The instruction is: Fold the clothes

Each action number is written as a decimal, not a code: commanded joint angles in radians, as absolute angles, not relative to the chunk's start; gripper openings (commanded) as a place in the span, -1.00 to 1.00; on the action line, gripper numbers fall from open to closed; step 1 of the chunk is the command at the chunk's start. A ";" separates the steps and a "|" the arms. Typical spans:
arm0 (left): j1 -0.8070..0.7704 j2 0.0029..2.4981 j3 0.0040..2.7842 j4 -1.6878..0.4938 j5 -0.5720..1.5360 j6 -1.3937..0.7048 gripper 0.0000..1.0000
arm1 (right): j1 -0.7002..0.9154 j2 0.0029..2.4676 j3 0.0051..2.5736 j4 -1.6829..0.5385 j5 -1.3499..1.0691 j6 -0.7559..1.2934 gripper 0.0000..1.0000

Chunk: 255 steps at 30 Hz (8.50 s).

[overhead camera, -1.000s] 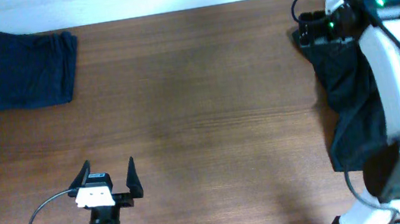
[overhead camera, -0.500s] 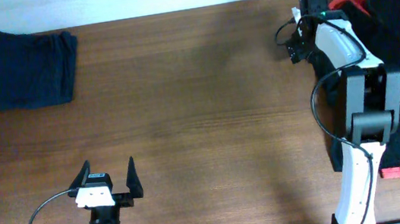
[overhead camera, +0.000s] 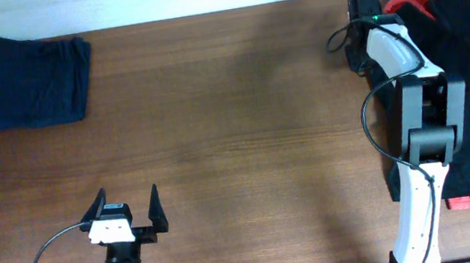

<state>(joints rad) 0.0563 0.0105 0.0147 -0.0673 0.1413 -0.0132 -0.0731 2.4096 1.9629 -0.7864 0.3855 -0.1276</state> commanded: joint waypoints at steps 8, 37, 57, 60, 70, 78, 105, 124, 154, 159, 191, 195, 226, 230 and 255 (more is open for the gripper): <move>0.053 0.006 0.009 -0.069 0.141 -0.023 0.98 | 0.285 2.245 2.275 -1.015 0.233 -0.050 -0.92; 0.053 0.006 0.009 -0.069 0.141 -0.023 0.98 | -0.023 2.057 2.140 -1.586 0.040 0.375 0.97; 0.053 0.006 0.009 -0.069 0.141 -0.023 0.98 | 0.009 2.057 1.382 -0.937 -0.147 0.376 0.44; 0.053 0.006 0.009 -0.069 0.141 -0.023 0.98 | 0.039 2.057 1.382 -0.904 -0.115 0.376 0.26; 0.053 0.006 0.009 -0.069 0.141 -0.023 0.98 | 0.019 2.057 1.546 -0.757 0.075 0.262 -0.81; 0.053 0.006 0.009 -0.069 0.141 -0.023 0.98 | -0.007 2.055 1.800 -1.005 0.133 0.269 0.97; 0.052 0.006 0.010 -0.061 0.246 -0.086 0.98 | -0.138 2.055 1.870 -1.241 0.079 0.244 0.97; 0.052 0.968 0.979 -0.587 0.391 -0.006 0.98 | -0.138 2.055 1.870 -1.241 0.079 0.244 0.97; 0.015 2.049 1.308 -0.752 0.455 0.081 0.03 | -0.138 2.055 1.870 -1.241 0.079 0.244 0.97; 0.017 2.049 1.309 -0.762 0.329 -0.068 -0.99 | -0.138 2.055 1.870 -1.241 0.079 0.244 0.97; -0.485 1.958 2.062 -1.512 -0.046 -0.170 -1.00 | -0.138 2.055 1.870 -1.241 0.079 0.244 0.97; -0.551 2.048 2.062 -1.449 -0.022 -0.163 -1.00 | -0.138 2.055 1.870 -1.241 0.079 0.244 0.97; -0.666 2.220 1.808 -1.153 0.313 -0.168 -0.66 | -0.138 2.055 1.870 -1.242 0.079 0.244 0.97; -0.718 2.220 1.748 -1.027 0.327 -0.168 -0.67 | -0.138 2.055 1.870 -1.242 0.079 0.244 0.97; -0.629 2.061 1.602 -1.041 0.303 -0.239 -0.99 | -0.138 2.055 1.870 -1.242 0.079 0.244 0.97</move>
